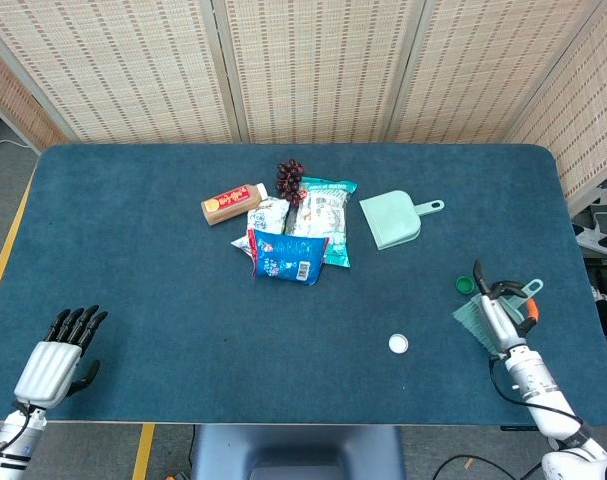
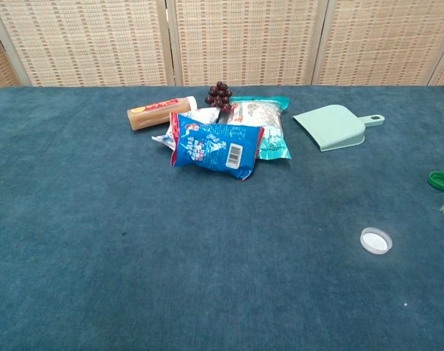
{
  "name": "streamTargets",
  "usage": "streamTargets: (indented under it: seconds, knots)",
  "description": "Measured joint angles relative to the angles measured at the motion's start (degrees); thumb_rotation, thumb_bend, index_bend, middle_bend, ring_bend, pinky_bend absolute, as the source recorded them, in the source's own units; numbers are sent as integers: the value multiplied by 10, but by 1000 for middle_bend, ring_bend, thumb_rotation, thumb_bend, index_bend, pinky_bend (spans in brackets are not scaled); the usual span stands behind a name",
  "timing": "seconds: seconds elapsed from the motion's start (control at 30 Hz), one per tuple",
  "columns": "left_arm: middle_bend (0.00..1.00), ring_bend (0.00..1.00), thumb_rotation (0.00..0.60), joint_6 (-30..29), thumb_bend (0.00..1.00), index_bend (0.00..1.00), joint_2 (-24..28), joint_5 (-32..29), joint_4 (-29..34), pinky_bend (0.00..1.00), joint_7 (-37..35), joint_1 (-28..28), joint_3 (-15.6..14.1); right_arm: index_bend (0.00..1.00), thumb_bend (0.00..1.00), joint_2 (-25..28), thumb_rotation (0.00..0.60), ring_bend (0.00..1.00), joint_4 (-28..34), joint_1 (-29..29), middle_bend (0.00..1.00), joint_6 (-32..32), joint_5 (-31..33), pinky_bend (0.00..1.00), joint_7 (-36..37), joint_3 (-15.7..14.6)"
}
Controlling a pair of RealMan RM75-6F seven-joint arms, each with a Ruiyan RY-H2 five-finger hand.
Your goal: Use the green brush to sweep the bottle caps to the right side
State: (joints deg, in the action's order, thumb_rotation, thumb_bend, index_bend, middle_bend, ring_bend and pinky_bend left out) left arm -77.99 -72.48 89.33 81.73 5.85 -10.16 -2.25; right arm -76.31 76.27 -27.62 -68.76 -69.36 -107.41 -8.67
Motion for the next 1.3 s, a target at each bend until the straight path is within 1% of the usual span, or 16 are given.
streamTargets:
  seconds: [0.1, 0.17, 0.27, 0.37, 0.47, 0.5, 0.6, 0.67, 0.77, 0.87, 1.1, 1.17, 1.3]
  knots:
    - [0, 0, 600, 2, 431, 0, -2, -1, 0, 61, 2, 0, 0, 972, 546, -1, 600, 639, -25, 0, 899, 4, 9, 0, 19, 9]
    - [0, 0, 600, 2, 431, 0, -2, -2, 0, 61, 3, -1, 0, 972, 546, 1, 600, 639, -29, -1, 899, 6, 9, 0, 42, 13]
    - [0, 0, 600, 2, 432, 0, -3, -2, 0, 61, 5, 0, 0, 972, 546, 6, 600, 639, -29, -3, 899, 7, 1, 0, 99, 22]
    - [0, 0, 600, 0, 432, 0, -3, -1, 2, 61, 5, 0, 0, 972, 546, 15, 600, 639, -18, -5, 899, 6, -13, 0, 176, 32]
    - [0, 0, 600, -1, 432, 0, -2, 0, 3, 61, 4, 1, -1, 972, 546, 30, 600, 639, 16, -9, 899, 4, -32, 0, 260, 44]
    - [0, 0, 600, -2, 432, 0, -1, 0, 2, 61, 4, 1, -1, 972, 546, 33, 600, 639, 30, -10, 899, 3, -37, 0, 277, 47]
    - [0, 0, 600, -3, 432, 0, 0, 2, 2, 61, 0, 1, -1, 972, 546, 43, 600, 639, 82, -15, 899, 2, -51, 0, 303, 57]
    - [0, 0, 600, -3, 431, 0, 1, 2, 3, 61, -2, 1, -1, 972, 546, 44, 600, 639, 112, -19, 899, 1, -58, 0, 307, 62]
    - [0, 0, 600, -4, 431, 0, 3, 3, 3, 62, -6, 1, -1, 972, 546, 38, 600, 639, 156, -27, 899, 2, -70, 0, 300, 69]
    - [0, 0, 600, -6, 431, 0, 5, 4, 4, 62, -10, 1, 0, 972, 546, 22, 600, 639, 171, -35, 899, 5, -77, 0, 266, 70]
    - [0, 0, 600, -7, 433, 0, 8, 2, 4, 61, -16, 2, 1, 972, 546, -27, 600, 639, 183, -53, 899, 15, -76, 0, 131, 70]
    - [0, 0, 600, -7, 432, 0, 9, 3, 4, 61, -18, 2, 0, 972, 546, -38, 600, 639, 184, -56, 899, 17, -72, 0, 104, 70]
    - [0, 0, 600, -9, 433, 0, 12, 5, 5, 61, -21, 3, -1, 972, 546, -58, 600, 639, 185, -59, 899, 21, -55, 0, 39, 61]
